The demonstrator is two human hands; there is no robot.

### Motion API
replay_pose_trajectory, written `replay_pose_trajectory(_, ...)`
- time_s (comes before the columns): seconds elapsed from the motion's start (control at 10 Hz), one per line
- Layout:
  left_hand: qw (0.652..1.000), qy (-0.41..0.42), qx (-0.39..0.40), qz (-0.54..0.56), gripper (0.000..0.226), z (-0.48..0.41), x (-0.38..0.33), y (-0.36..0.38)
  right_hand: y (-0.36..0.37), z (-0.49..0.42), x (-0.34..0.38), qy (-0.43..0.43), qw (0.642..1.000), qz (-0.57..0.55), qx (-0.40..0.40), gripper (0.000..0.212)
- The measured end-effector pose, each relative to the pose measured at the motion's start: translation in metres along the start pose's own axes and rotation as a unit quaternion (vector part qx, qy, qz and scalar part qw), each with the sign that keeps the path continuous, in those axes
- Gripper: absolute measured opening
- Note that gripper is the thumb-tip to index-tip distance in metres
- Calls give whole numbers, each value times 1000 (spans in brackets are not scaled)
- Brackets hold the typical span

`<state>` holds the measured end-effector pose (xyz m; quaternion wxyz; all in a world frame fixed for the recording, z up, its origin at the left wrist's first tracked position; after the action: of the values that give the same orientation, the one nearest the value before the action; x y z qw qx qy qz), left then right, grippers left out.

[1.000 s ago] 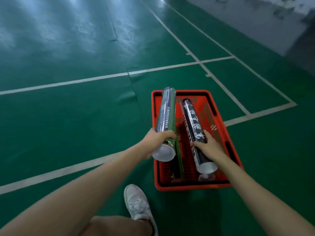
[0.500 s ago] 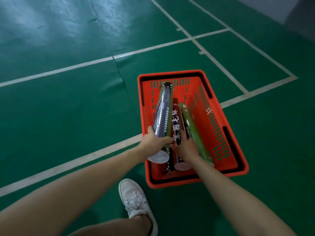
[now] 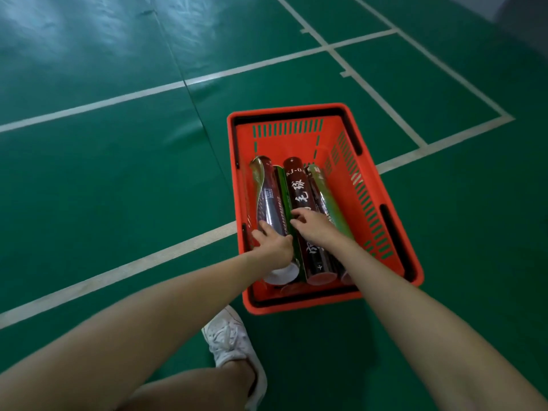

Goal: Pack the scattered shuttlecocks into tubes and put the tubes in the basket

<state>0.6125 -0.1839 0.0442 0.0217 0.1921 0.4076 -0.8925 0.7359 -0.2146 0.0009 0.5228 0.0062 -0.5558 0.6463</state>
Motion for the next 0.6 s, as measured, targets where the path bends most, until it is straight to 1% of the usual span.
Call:
replay_pose_trajectory(0.1,999,-12,35,-34,68,-11,0,8,7,-8,-22,-28,979,202,-6,55)
replay_pose_trajectory(0.2,989,51,37,-134,70,-17,5,22,10,-7,-39,-53,969,242,7,64)
replay_pose_trajectory(0.3,984,96,43,-145,63,-30,8,23,15,0,-50,-61,967,248,6,66)
replay_pose_trajectory(0.4,980,126,47,-146,51,-31,6,15,21,5,-53,-62,956,288,11,67)
replay_pose_trajectory(0.5,976,145,56,-150,40,-29,3,-1,20,10,-42,-54,960,274,7,66)
replay_pose_trajectory(0.6,974,161,55,-151,32,-13,-1,-18,0,17,-13,-58,969,239,-30,55)
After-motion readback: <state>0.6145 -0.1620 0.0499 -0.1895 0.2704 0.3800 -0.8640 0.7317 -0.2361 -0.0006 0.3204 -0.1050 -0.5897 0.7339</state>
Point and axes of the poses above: each hand's wrist, its own z-axis away from the middle knuckle, its own y-axis out of the palm, x = y × z, the point moved 3 cm from there along -z, towards the middle knuckle, and after that the axes turned 10 degrees about -x, right-handed, at the moved point
